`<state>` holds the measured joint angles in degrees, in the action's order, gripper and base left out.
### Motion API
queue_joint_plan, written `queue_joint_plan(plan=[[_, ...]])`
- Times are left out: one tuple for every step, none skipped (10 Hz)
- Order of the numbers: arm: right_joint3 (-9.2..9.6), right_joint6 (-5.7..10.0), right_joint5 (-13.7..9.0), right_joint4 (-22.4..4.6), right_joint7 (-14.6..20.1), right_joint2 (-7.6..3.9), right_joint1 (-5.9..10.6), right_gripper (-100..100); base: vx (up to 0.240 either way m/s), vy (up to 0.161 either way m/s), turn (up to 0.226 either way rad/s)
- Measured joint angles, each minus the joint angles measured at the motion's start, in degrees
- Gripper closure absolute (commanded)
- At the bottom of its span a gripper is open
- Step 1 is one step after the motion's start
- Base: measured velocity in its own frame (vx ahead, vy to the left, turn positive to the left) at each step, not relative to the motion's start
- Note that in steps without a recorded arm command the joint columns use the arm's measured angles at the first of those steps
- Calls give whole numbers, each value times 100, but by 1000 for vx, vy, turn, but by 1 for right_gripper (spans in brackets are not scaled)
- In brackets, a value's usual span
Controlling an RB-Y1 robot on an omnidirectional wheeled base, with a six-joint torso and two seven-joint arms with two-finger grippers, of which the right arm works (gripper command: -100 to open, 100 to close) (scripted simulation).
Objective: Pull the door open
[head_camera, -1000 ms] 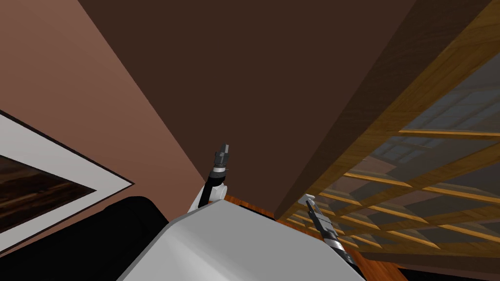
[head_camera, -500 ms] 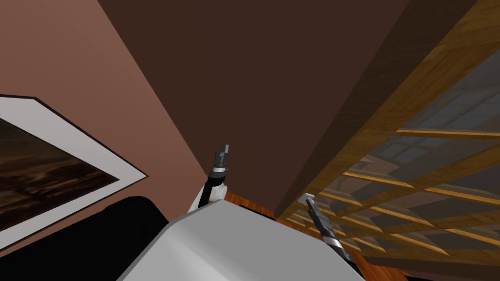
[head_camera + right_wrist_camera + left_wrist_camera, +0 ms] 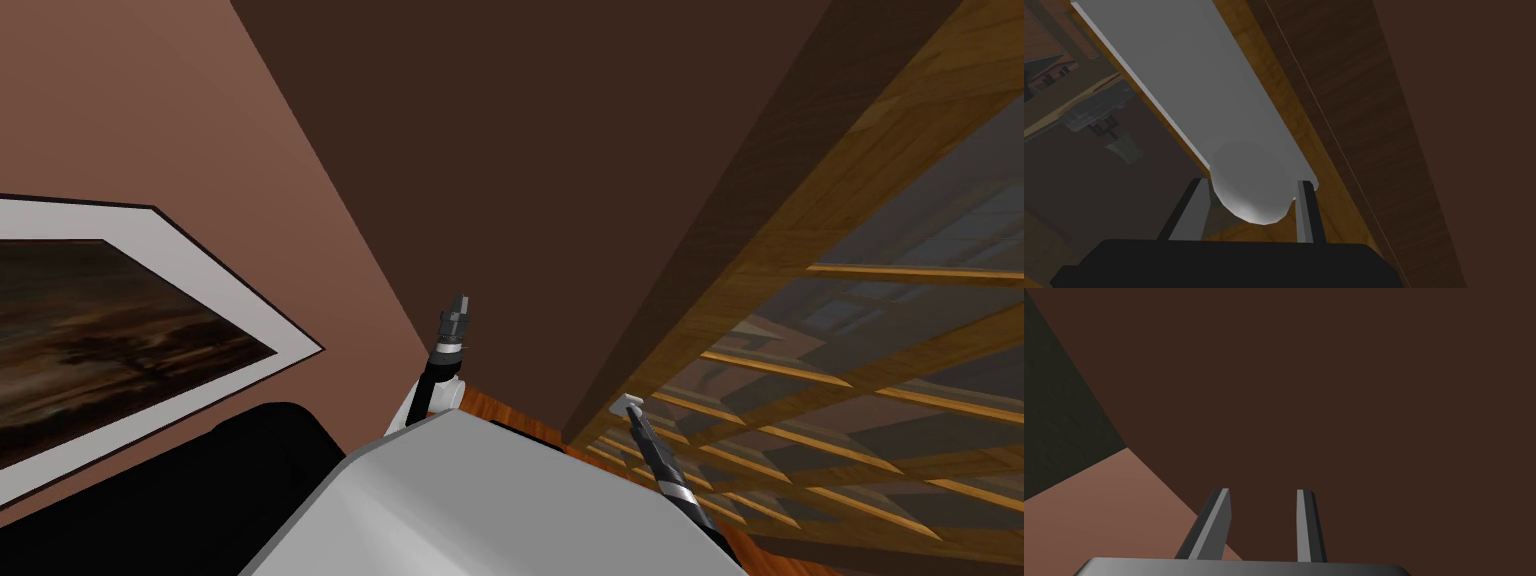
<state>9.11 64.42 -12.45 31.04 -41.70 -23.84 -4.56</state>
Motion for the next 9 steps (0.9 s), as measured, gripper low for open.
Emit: queue_joint_plan(plan=[[-5, -23, -37, 6, 157, -1, 10, 100, -38, -17, 35], [-8, -50, -55, 46, 270, 2, -4, 100, -35, -26, 49], [-5, -47, -78, 30, 412, 14, 7, 100, -48, -37, 90], [-9, -80, -114, 84, 566, 19, -13, 100, -35, -22, 39], [-7, -84, -129, 64, 680, 32, 12, 100, -30, -20, 52], [-8, -75, -153, 34, 820, 45, 32, 100, -26, -10, 34], [-7, -91, -167, 56, 924, 38, 29, 100, -34, -15, 49], [-6, -99, -191, 16, 1063, 42, 66, 100, -55, -24, 84], [-17, -126, -234, 63, 1220, 46, 44, 100, -43, -25, 26]])
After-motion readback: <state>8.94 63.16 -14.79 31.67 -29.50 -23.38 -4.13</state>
